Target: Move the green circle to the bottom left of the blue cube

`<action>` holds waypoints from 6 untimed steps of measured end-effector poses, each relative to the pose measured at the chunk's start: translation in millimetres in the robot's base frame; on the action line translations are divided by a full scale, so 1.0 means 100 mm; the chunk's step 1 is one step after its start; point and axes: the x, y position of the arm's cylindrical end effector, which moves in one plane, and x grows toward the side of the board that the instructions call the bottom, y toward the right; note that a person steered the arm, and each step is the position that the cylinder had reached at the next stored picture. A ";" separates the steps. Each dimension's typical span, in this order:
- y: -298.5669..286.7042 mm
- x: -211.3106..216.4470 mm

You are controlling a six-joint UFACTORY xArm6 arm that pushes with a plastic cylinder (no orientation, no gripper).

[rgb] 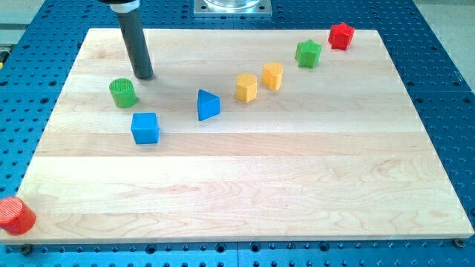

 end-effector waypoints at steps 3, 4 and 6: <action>-0.25 0.61; -0.30 0.57; -0.16 1.21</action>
